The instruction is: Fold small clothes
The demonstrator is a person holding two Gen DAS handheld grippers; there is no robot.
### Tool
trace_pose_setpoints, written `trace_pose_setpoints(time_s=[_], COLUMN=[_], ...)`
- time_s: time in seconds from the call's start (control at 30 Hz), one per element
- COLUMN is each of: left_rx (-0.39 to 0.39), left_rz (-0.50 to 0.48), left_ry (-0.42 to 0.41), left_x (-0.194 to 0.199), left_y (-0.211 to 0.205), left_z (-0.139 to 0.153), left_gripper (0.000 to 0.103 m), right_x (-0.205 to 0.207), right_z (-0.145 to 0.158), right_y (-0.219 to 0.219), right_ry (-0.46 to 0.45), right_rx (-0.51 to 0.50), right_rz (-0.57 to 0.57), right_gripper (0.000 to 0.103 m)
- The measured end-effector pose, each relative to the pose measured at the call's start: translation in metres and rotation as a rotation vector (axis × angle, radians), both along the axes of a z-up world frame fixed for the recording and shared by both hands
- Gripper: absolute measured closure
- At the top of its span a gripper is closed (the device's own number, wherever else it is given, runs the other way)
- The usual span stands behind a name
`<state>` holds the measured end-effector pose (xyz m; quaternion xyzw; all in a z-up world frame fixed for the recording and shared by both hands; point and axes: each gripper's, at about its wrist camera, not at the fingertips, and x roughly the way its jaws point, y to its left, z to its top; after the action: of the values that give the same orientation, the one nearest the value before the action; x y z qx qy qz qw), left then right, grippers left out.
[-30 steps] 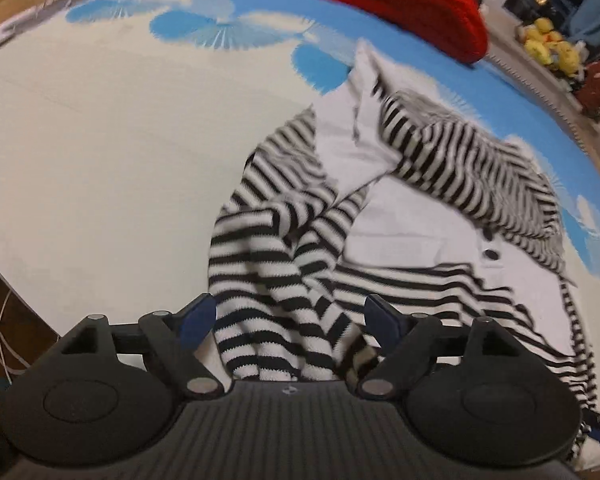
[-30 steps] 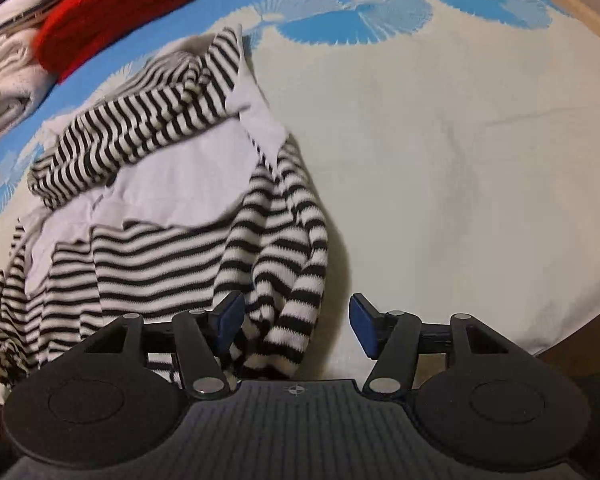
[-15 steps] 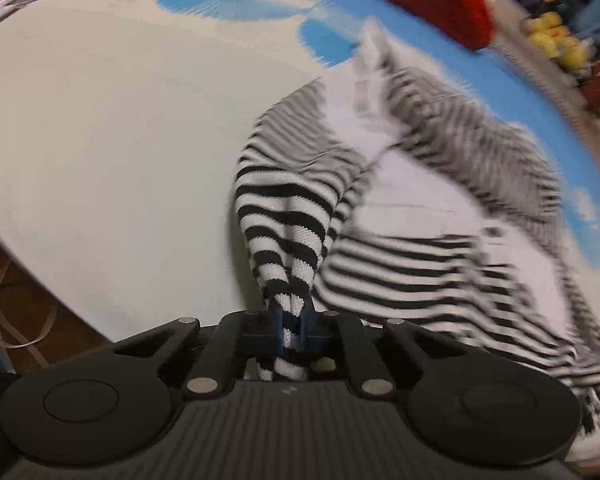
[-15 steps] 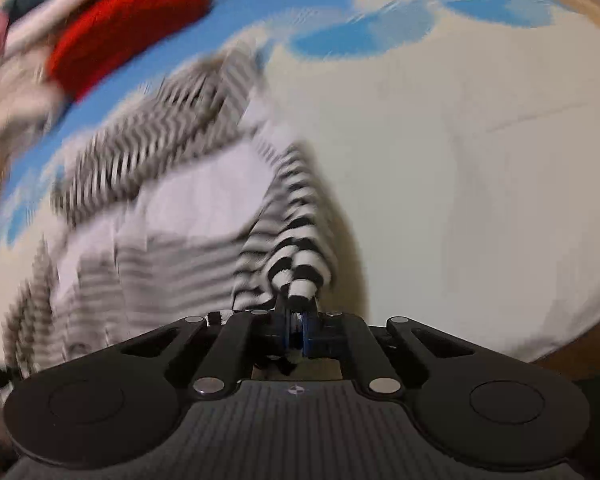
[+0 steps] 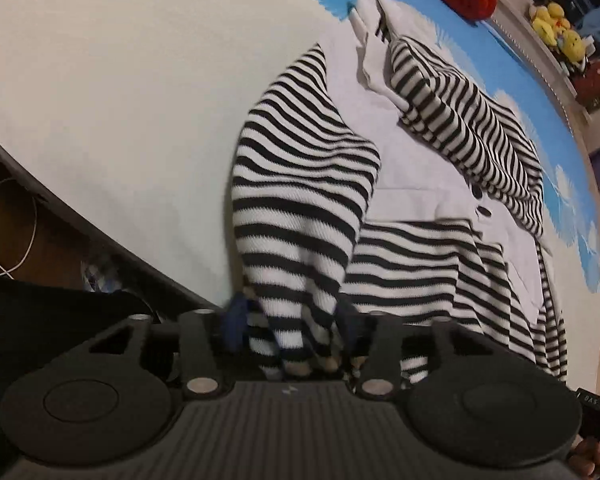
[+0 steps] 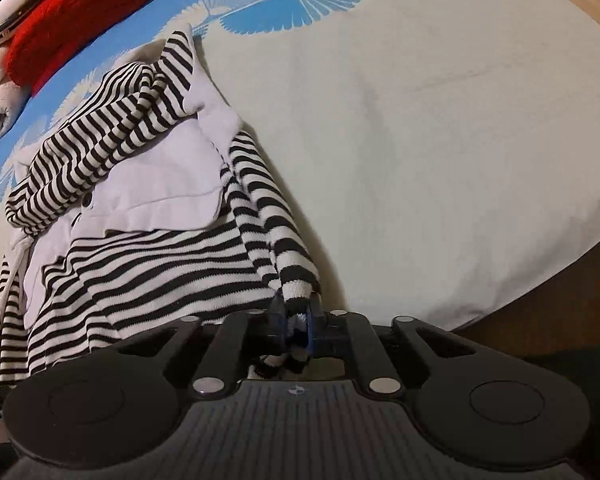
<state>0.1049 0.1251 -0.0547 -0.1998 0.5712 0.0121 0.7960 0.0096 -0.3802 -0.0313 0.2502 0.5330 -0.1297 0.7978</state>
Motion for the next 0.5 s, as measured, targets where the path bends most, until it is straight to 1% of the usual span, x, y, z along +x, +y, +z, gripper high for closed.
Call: trace_pose_setpoints(time_s=[0.03, 0.07, 0.17, 0.23, 0.33, 0.37, 0.4, 0.43, 0.47, 0.5], left_rx=[0.001, 0.002, 0.007, 0.014, 0.024, 0.027, 0.029, 0.031, 0.036, 0.043], left_rz=[0.001, 0.000, -0.001, 0.000, -0.018, -0.027, -0.038, -0.047, -0.055, -0.061], left_ry=[0.010, 0.024, 0.055, 0.054, 0.042, 0.037, 0.034, 0.029, 0.021, 0.009], left_x=[0.002, 0.002, 0.003, 0.003, 0.004, 0.004, 0.004, 0.004, 0.004, 0.003], left_y=[-0.001, -0.003, -0.004, -0.007, -0.009, -0.010, -0.012, -0.013, -0.014, -0.015], left_z=[-0.002, -0.005, -0.010, -0.013, -0.013, -0.012, -0.012, -0.012, -0.011, -0.009], left_gripper=[0.042, 0.042, 0.042, 0.043, 0.046, 0.055, 0.067, 0.072, 0.083, 0.092], right_x=[0.001, 0.001, 0.006, 0.009, 0.009, 0.009, 0.009, 0.009, 0.008, 0.007], right_z=[-0.003, -0.006, -0.014, -0.016, -0.019, -0.019, -0.019, -0.018, -0.017, -0.016], right_y=[0.001, 0.002, 0.007, 0.009, 0.011, 0.011, 0.012, 0.014, 0.016, 0.017], right_ry=[0.009, 0.024, 0.063, 0.077, 0.082, 0.080, 0.078, 0.074, 0.065, 0.053], right_rx=[-0.002, -0.005, -0.020, -0.028, -0.033, -0.036, -0.039, -0.043, -0.043, -0.046], right_rz=[-0.005, -0.009, 0.012, 0.029, 0.036, 0.040, 0.047, 0.056, 0.067, 0.075], right_gripper=[0.079, 0.071, 0.069, 0.067, 0.067, 0.067, 0.067, 0.069, 0.079, 0.088])
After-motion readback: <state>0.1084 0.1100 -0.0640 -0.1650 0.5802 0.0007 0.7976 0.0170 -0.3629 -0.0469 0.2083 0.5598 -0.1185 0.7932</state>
